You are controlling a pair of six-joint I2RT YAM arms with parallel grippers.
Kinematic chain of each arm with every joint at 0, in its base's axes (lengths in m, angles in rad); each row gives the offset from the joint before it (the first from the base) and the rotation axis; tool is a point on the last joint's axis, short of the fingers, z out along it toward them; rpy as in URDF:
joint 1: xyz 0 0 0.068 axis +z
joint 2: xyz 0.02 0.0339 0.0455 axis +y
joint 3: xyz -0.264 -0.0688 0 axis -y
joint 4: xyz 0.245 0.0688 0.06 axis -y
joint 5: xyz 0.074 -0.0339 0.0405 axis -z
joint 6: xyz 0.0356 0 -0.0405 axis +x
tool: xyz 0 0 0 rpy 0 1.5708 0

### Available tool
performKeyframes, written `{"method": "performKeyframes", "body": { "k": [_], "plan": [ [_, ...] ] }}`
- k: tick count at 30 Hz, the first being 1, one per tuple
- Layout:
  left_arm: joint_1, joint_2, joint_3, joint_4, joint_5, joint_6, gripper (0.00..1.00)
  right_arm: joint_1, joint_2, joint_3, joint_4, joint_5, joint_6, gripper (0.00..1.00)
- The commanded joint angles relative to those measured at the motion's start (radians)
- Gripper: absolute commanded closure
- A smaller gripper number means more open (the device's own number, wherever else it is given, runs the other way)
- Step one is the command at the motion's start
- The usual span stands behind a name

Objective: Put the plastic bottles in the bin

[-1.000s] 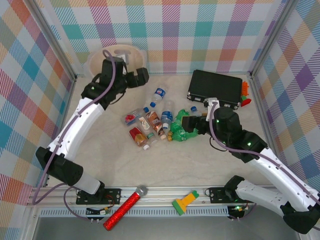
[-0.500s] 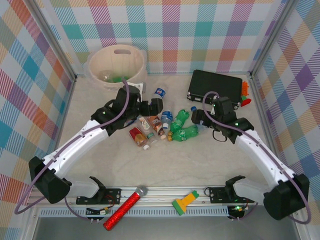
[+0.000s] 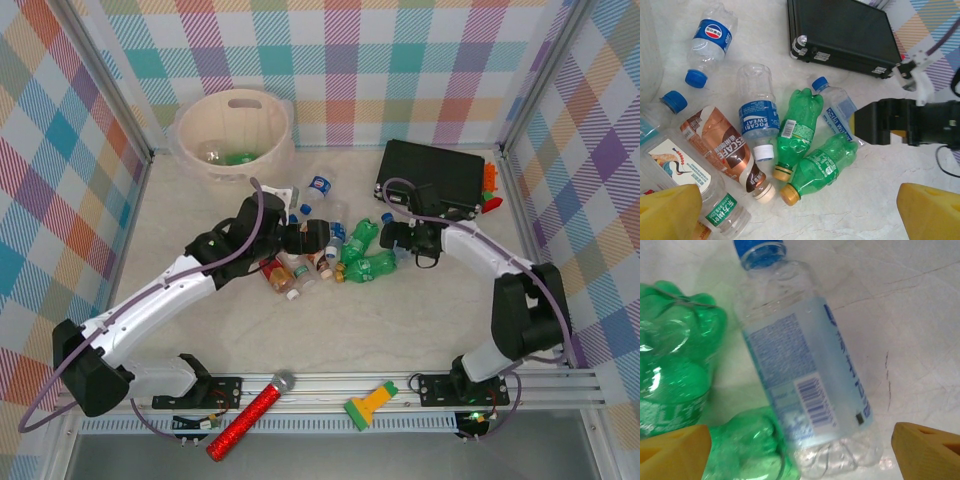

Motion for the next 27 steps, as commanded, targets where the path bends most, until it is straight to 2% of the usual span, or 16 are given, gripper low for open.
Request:
{"method": "performKeyframes", "body": {
  "k": [1, 8, 9, 13, 17, 27],
  "plan": [
    [-0.006, -0.044, -0.025, 0.031, 0.011, -0.007, 0.00, -0.010, 0.055, 0.047, 0.005, 0.011, -0.026, 0.10],
    [-0.007, -0.071, -0.046, 0.033, 0.006, -0.004, 0.00, -0.015, 0.147, 0.098, -0.007, 0.050, -0.053, 0.14],
    [-0.007, -0.072, -0.047, 0.034, 0.007, -0.004, 0.01, -0.021, 0.163, 0.104, -0.011, 0.053, -0.059, 0.17],
    [-0.006, -0.080, -0.051, 0.032, 0.005, -0.001, 0.00, -0.033, 0.206, 0.121, -0.031, 0.074, -0.064, 0.20],
    [-0.007, -0.084, -0.051, 0.026, -0.001, 0.003, 0.00, -0.048, 0.209, 0.100, -0.030, 0.110, -0.048, 0.20],
    [-0.008, -0.076, -0.047, 0.026, -0.007, -0.003, 0.01, -0.056, 0.159, -0.008, 0.050, 0.053, -0.046, 0.24]
  ]
}}
